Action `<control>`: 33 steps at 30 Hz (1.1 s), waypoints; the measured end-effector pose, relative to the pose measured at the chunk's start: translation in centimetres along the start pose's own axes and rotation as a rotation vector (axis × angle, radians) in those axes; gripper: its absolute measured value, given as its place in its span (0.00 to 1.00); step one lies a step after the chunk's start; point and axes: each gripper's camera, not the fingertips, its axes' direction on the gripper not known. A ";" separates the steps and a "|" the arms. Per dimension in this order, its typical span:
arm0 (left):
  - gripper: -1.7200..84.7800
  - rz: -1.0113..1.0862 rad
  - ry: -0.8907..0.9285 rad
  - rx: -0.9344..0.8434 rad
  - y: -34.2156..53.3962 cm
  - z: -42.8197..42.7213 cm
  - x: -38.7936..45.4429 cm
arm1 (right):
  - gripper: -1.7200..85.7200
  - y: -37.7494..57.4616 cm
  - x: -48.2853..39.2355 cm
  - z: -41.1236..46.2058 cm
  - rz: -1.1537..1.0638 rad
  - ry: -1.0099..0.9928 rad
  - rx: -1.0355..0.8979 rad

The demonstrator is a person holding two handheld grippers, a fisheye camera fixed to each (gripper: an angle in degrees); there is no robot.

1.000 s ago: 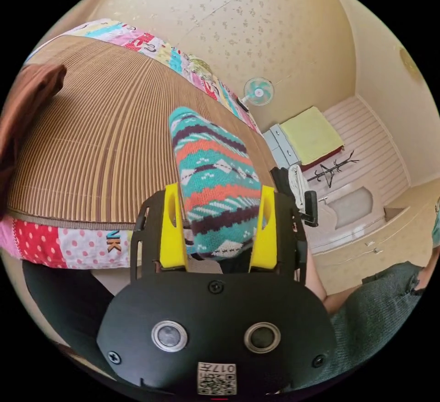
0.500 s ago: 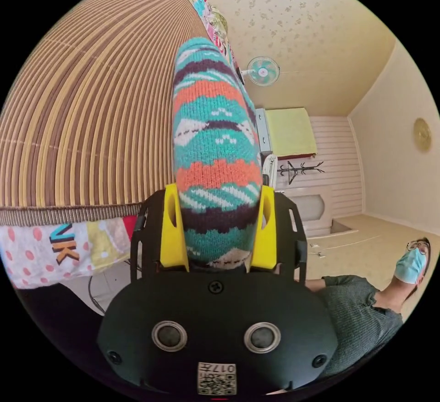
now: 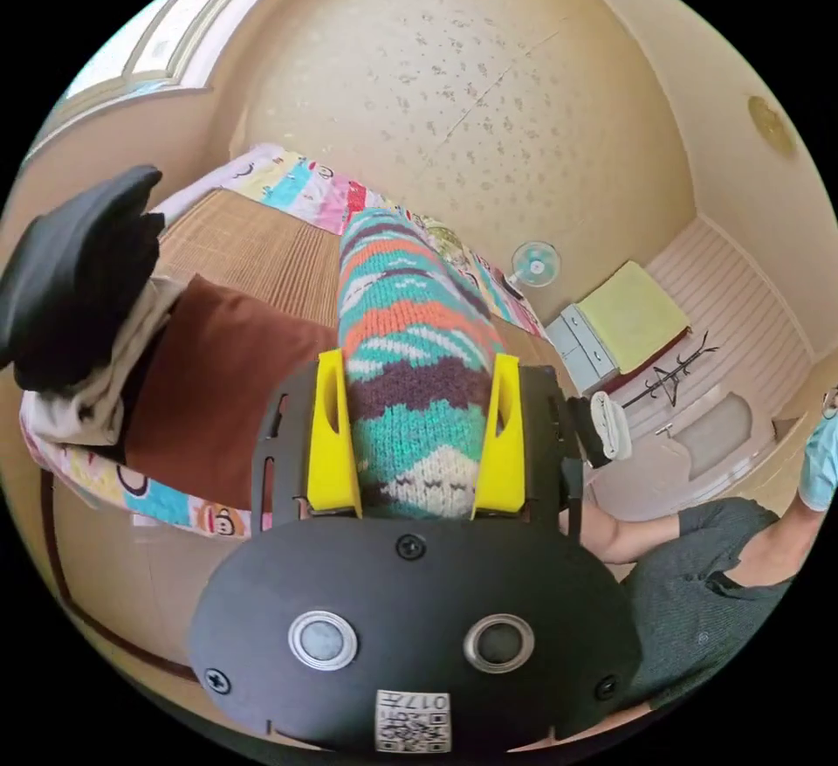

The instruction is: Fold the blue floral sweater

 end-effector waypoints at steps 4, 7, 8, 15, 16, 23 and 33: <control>0.24 -0.226 -0.434 -0.095 0.5 0.7 -8.6 | 0.21 -5.9 2.0 10.0 0.135 0.240 -0.077; 0.23 -0.190 -0.403 -0.109 4.2 4.0 -8.2 | 0.19 -5.4 5.2 18.3 0.121 0.538 -0.420; 0.23 -0.165 -0.374 -0.093 5.1 4.5 -7.5 | 0.18 -3.7 5.3 20.2 0.083 0.592 -0.497; 0.16 -0.065 -0.556 -0.046 11.2 11.4 -0.7 | 0.13 6.6 2.4 15.2 -0.019 0.686 -0.321; 0.16 -0.094 -0.596 -0.039 11.4 11.0 0.4 | 0.13 8.6 2.3 13.1 -0.006 0.756 -0.290; 0.14 0.097 -0.295 0.257 18.1 14.0 13.5 | 0.18 16.6 2.4 2.1 0.159 1.513 -0.122; 0.21 0.302 -0.506 -0.254 24.2 41.4 21.8 | 0.23 20.1 5.2 -5.4 0.352 1.593 0.184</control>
